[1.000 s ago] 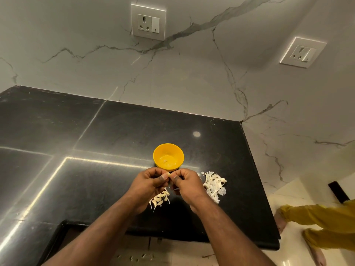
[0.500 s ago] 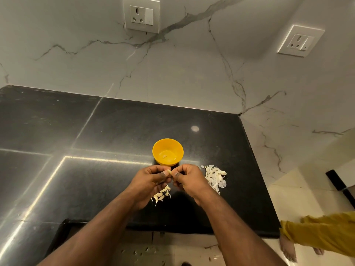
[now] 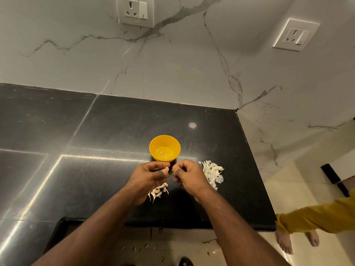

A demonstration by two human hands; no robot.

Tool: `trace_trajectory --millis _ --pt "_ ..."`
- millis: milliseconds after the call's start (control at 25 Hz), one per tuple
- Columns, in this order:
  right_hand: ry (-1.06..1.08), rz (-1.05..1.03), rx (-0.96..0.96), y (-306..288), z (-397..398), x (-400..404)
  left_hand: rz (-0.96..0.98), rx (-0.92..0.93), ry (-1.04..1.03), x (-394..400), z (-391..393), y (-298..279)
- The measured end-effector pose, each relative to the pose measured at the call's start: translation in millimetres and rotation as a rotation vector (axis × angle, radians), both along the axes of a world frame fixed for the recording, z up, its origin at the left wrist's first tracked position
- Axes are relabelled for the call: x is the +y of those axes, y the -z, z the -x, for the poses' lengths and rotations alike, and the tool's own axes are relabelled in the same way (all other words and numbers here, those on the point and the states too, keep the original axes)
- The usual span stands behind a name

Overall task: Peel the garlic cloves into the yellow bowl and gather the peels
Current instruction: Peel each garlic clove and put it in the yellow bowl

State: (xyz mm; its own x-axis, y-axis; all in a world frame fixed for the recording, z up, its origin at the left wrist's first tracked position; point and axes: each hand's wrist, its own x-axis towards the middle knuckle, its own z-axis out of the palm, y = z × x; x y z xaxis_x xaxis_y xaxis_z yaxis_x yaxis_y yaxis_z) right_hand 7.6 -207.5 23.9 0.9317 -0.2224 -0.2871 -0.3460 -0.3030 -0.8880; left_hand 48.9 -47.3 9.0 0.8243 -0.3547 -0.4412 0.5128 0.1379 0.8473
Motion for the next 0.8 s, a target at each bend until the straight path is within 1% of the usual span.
trace_trajectory --millis 40,200,280,360,440,520,680,800 --pt "0.016 0.033 -0.006 1 0 -6 -0.017 -0.007 0.003 0 0 2" --pt "-0.01 0.275 0.024 2 2 -22 -0.048 -0.013 -0.008 -4 1 5" --pt "-0.013 0.263 -0.041 0 2 -19 -0.053 -0.024 0.001 -6 1 5" --pt "-0.037 0.105 -0.079 -2 2 -12 -0.049 -0.041 0.025 -5 0 6" --pt "-0.039 -0.058 -0.056 -2 2 -4 -0.046 -0.064 0.049 -5 1 6" --pt "0.007 -0.19 -0.038 -2 3 0 -0.057 -0.079 0.039 -5 2 4" --pt "0.095 -0.486 0.087 -10 2 -1 -0.072 -0.135 0.042 -1 2 1" --pt "0.124 -0.643 0.177 -14 3 -5 -0.043 -0.156 0.073 2 0 0"
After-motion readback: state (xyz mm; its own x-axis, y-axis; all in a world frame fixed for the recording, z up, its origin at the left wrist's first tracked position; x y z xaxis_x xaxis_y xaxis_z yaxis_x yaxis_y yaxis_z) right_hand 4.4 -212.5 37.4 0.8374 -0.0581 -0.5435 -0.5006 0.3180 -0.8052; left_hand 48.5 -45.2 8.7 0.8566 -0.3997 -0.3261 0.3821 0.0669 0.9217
